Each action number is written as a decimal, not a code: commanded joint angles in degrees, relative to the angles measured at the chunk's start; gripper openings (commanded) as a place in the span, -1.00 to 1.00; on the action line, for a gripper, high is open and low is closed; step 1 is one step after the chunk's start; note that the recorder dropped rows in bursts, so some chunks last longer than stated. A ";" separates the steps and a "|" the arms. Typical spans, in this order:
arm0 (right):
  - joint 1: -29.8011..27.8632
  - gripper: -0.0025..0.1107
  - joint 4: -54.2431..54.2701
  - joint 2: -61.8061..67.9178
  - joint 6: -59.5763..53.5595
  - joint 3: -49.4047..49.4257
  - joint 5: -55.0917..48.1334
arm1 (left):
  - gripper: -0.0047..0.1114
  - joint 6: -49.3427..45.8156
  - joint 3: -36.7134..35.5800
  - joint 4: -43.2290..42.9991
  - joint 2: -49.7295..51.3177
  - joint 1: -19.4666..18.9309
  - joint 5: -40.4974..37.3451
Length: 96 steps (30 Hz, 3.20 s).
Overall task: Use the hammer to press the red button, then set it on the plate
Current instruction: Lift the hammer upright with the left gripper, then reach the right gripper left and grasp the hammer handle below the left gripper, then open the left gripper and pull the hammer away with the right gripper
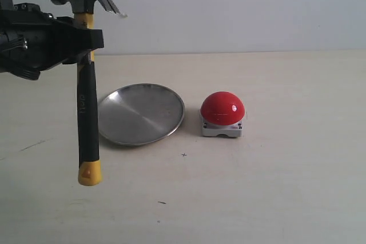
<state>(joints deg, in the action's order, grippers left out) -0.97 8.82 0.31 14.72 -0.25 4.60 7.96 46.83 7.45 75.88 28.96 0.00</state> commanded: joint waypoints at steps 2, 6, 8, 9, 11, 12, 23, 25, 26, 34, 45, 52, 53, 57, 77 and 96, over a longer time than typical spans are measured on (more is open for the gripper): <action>-0.35 -0.96 6.65 -0.31 10.66 0.25 2.83 | -0.92 -0.02 0.38 0.53 -1.08 1.83 5.78; -0.35 -0.96 -5.44 2.47 20.25 -5.46 3.32 | -0.92 -0.02 0.38 0.53 -1.08 1.97 6.80; -0.35 -0.96 -10.56 7.16 23.83 -9.70 3.32 | -0.92 -0.02 0.38 0.53 -1.08 1.97 6.93; -0.35 -0.96 -13.98 10.47 26.15 -11.86 3.32 | -0.92 -0.02 0.38 0.53 -1.08 1.97 6.93; -0.35 -0.96 -21.34 18.37 31.50 -15.34 3.32 | -0.92 -0.02 0.38 0.53 -1.08 1.97 7.04; -0.35 -0.96 -26.20 22.64 35.04 -16.92 3.61 | -0.92 -0.02 0.38 0.53 -1.08 1.97 7.04; -0.35 -0.84 -78.93 67.23 69.90 -29.13 48.75 | -0.92 -0.25 0.38 0.53 -1.08 1.97 6.65; 0.02 -0.73 -81.81 73.65 70.86 -31.79 50.43 | -0.92 -0.25 0.38 0.53 -1.08 1.97 6.65; 0.79 -0.68 -82.74 75.89 70.86 -32.70 49.96 | -0.92 -0.25 0.38 0.53 -1.08 1.97 6.76; 17.63 -0.19 -79.06 91.53 62.73 -40.27 44.51 | -0.92 -0.25 0.38 0.53 -1.08 1.97 6.93; 31.01 0.17 -54.95 99.99 38.51 -48.81 38.07 | -0.92 0.17 0.38 0.53 -1.08 1.97 5.26; 32.23 0.19 -48.32 104.67 32.67 -48.81 42.04 | -0.92 2.63 0.38 0.53 -1.08 1.97 5.58; 32.23 0.19 -47.40 105.34 31.79 -48.81 42.73 | -0.92 2.77 0.38 0.53 -1.08 1.97 5.58; 32.23 0.19 -46.00 106.98 31.38 -48.81 45.10 | -0.92 2.75 0.38 0.53 -1.08 1.97 5.45; 32.23 0.17 -48.51 107.75 34.43 -48.81 47.79 | -0.92 3.45 0.38 0.53 -1.08 6.47 5.32; 32.23 -0.96 -47.91 107.75 36.06 -48.81 46.24 | -0.24 1.26 0.38 0.53 -1.08 6.45 4.93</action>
<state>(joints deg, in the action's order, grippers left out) 31.29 -39.47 107.95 50.57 -48.69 50.81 9.86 46.83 7.55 75.88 35.21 1.70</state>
